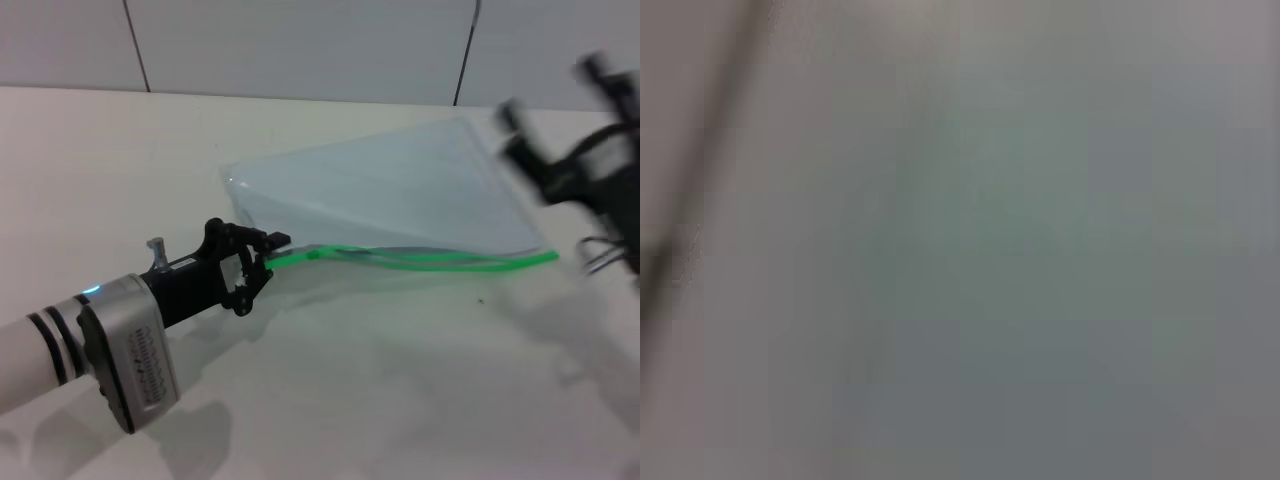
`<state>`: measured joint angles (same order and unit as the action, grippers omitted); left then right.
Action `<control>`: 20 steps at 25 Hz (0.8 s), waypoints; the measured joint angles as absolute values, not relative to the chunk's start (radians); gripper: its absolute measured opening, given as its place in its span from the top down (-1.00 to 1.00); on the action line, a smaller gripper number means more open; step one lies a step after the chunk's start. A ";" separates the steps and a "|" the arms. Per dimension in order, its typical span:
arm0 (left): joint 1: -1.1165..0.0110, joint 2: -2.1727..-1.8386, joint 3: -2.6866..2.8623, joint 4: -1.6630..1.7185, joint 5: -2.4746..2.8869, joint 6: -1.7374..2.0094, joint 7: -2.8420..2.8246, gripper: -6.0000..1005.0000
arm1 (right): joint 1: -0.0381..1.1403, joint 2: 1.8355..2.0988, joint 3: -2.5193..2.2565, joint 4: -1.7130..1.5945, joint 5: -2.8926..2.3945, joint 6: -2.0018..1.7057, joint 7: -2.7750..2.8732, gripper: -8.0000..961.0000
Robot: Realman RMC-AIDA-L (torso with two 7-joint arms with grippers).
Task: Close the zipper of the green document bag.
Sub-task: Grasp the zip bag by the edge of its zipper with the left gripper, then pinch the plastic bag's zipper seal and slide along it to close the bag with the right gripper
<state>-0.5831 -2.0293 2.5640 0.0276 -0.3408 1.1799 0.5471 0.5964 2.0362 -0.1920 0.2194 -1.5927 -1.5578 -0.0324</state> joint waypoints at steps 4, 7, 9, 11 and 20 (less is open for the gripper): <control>-0.574 -2.028 2.557 0.031 -0.343 1.214 0.544 0.90 | 0.674 2.036 -0.247 0.185 -1.792 -1.443 -0.032 -0.66; -0.572 -2.027 2.558 0.031 -0.344 1.262 0.536 0.90 | 0.721 2.038 -0.251 0.183 -1.912 -1.373 -0.032 -0.66; -0.572 -2.026 2.563 0.030 -0.341 1.289 0.528 0.90 | 0.735 2.039 -0.251 0.183 -1.973 -1.357 -0.038 -0.66; -0.572 -2.023 2.569 0.029 -0.334 1.309 0.504 0.90 | 0.743 2.040 -0.252 0.185 -2.024 -1.351 -0.073 -0.65; -0.573 -2.022 2.571 0.032 -0.324 1.314 0.480 0.90 | 0.749 2.046 -0.242 0.243 -2.040 -1.261 -0.307 -0.64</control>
